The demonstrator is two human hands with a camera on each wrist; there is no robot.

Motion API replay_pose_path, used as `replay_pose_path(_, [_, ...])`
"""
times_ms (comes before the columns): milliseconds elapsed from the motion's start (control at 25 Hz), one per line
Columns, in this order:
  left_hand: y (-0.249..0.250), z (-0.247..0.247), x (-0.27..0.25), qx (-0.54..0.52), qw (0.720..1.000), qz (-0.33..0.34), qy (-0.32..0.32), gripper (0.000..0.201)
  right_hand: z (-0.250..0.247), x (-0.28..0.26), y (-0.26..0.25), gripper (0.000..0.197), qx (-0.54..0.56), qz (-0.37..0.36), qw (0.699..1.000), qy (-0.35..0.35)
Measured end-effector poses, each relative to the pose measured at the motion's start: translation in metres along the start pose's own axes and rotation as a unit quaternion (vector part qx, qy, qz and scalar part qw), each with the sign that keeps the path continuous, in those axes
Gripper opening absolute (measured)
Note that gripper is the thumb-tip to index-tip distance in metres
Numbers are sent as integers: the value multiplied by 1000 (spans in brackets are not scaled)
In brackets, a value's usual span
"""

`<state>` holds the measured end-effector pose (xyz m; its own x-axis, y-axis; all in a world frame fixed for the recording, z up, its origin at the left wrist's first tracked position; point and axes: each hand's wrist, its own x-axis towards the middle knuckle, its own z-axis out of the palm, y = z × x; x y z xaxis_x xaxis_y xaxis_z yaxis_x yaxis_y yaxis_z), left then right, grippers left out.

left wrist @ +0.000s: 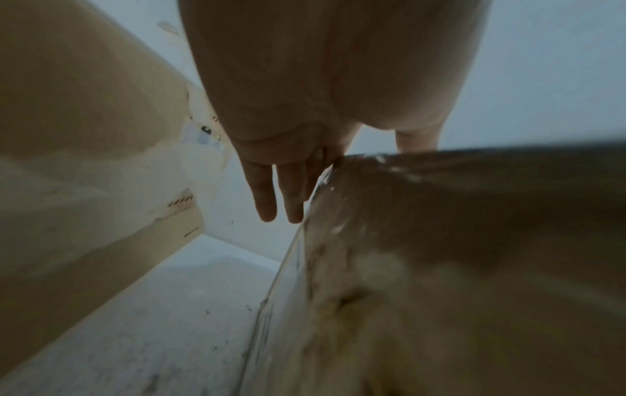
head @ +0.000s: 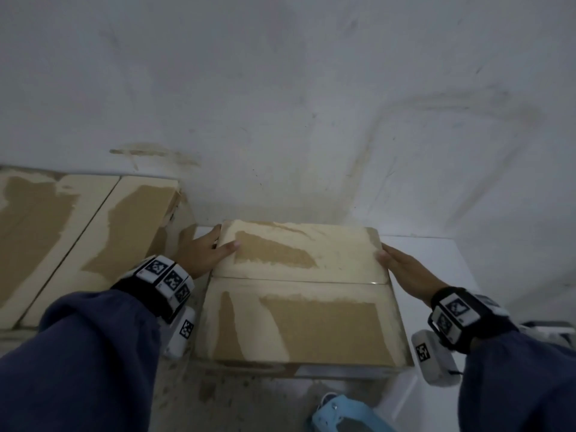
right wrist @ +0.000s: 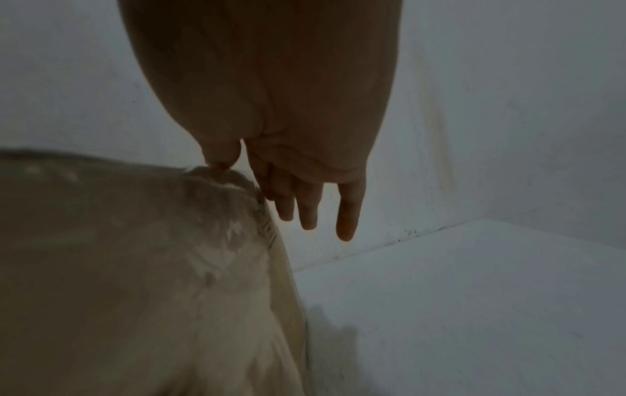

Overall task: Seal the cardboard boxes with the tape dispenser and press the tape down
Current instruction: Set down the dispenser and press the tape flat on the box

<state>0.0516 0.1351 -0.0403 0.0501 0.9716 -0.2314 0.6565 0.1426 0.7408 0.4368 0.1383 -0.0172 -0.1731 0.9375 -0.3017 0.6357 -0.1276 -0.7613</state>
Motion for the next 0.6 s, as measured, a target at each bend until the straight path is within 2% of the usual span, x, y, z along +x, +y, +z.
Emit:
replay_pose_path(80, [9, 5, -24, -55, 998, -6, -33, 72, 7, -13, 10, 60, 21, 27, 999, 9])
replay_pose_path(160, [10, 12, -46, -102, 992, -21, -74, 75, 18, -27, 17, 67, 75, 28, 997, -2])
replay_pose_path(240, [9, 23, -60, -178, 981, -32, -69, 64, 29, -38, 23, 78, 129, 24, 991, -16])
replay_pose_path(320, [10, 33, -65, -237, 970, -36, -42, 60, 38, -37, 26, 82, 172, 30, 985, -3])
replay_pose_path(440, [10, 41, -58, -261, 964, -40, -3, 58, 41, -30, 18, 69, 213, 33, 976, 27])
replay_pose_path(560, [5, 42, -38, -256, 964, -58, 47, 60, 38, -15, 6, 42, 225, 25, 973, 51])
replay_pose_path(600, [6, 41, -33, -258, 962, -59, 59, 59, 37, -9, 4, 39, 217, 33, 973, 65])
